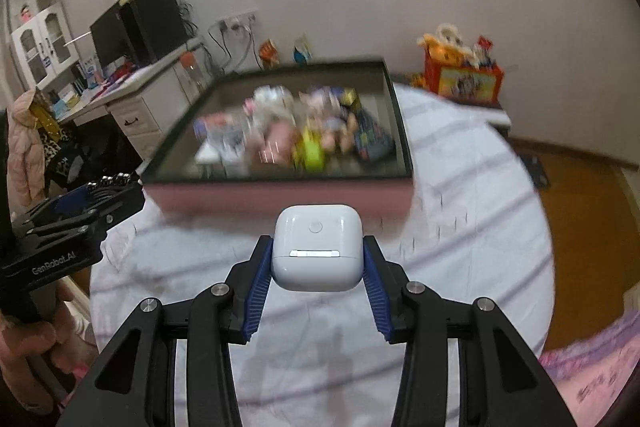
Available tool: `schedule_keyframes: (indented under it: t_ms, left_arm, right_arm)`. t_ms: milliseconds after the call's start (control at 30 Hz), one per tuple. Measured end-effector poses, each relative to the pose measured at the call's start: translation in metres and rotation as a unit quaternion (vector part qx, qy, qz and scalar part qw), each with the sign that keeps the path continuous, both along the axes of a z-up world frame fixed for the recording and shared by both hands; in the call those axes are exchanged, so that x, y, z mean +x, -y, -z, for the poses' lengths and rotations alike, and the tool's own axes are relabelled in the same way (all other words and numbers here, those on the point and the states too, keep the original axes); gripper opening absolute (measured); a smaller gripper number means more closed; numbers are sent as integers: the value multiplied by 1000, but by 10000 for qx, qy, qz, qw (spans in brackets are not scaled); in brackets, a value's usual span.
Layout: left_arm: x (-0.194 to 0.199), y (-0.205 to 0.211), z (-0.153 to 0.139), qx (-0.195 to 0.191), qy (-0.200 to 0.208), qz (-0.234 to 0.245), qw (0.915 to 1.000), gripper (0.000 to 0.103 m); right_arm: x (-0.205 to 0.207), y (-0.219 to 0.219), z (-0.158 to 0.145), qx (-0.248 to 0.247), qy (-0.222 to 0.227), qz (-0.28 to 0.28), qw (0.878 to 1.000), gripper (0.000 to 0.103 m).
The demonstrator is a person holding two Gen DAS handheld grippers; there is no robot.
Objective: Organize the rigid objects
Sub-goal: 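Lower the hair clip and earbud case into the pink box and open both tools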
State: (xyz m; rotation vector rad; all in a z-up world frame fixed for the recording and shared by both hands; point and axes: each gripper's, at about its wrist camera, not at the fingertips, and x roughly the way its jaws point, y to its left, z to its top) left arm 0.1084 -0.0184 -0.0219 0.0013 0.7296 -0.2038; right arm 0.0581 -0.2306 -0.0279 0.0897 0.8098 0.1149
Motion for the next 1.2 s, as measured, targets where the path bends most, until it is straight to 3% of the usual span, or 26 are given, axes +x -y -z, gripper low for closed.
schedule_keyframes:
  t_ms: [167,300,700,1100,1133,1200]
  left_arm:
    - [29,-3,-22,-29,184,17,9998,95]
    - [55,11,-27,-37,169,186,9997,95]
    - [93,53,25,188,-373,496,9979,96]
    - [97,55,48,297,-715,452,9960,99]
    - [97,55,47,304,-708,441,9961,101]
    - [95,54,45,322,-692,436,9961,103]
  right_arm:
    - [35,1,-37,-46,338,-54,9994,44]
    - [62,0,-48,-45,364,-97,9993,44]
    - [117,13,10,-42,-369,-13,9993,45]
    - [124,5,30,-464,-546,-176,9973,46]
    - [123,5,30,-471,-536,-178,9973,48]
    - [122,4,29,-505,-517,-166,9972,75]
